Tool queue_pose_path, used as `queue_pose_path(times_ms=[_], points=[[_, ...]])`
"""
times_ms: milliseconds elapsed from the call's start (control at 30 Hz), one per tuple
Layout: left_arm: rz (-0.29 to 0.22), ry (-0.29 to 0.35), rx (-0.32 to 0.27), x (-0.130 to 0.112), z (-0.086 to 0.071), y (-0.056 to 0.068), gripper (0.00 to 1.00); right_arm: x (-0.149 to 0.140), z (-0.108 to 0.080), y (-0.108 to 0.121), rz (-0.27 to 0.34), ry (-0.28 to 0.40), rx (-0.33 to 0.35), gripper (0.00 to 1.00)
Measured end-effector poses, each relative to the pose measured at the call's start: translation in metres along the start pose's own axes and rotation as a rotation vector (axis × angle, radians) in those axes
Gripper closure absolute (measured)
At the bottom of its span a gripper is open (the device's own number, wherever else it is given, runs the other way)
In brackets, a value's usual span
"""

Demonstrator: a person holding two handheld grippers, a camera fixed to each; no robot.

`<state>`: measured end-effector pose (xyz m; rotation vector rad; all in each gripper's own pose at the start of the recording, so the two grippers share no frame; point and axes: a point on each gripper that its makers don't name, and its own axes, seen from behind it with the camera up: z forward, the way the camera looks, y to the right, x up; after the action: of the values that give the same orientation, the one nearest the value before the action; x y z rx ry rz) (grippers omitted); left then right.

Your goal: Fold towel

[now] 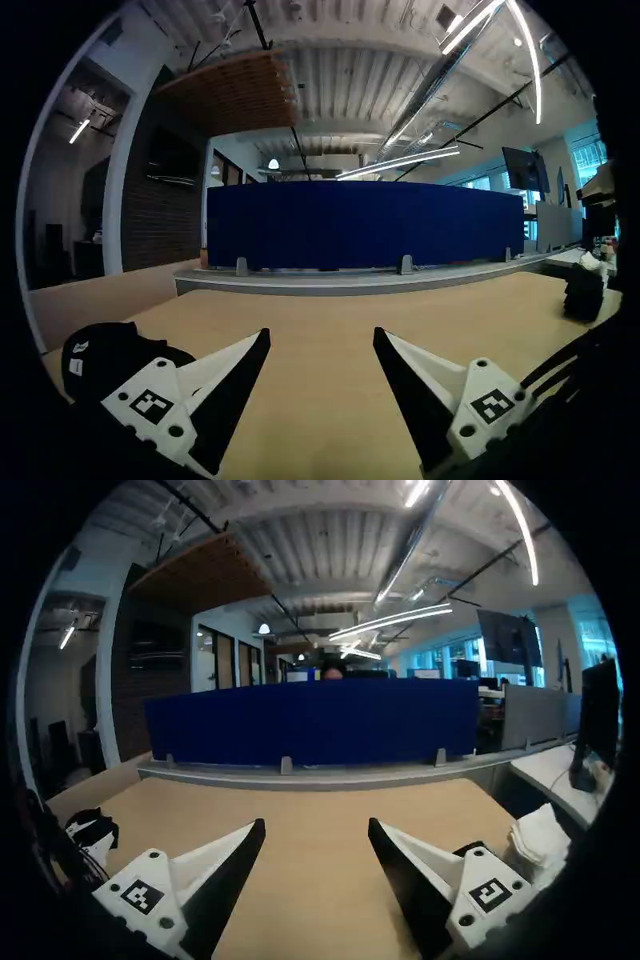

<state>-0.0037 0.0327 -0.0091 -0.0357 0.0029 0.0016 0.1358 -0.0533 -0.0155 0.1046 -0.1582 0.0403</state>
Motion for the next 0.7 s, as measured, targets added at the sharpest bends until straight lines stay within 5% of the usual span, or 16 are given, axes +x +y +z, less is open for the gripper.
queue_pose_path(times_ms=[367, 700], points=[[0.000, 0.000, 0.000, -0.001, 0.000, -0.001, 0.05, 0.000, 0.010, 0.041, -0.020, 0.050, -0.071, 0.00], [0.000, 0.001, 0.000, 0.000, -0.001, -0.001, 0.05, -0.029, 0.022, 0.062, -0.014, 0.062, -0.094, 0.00]])
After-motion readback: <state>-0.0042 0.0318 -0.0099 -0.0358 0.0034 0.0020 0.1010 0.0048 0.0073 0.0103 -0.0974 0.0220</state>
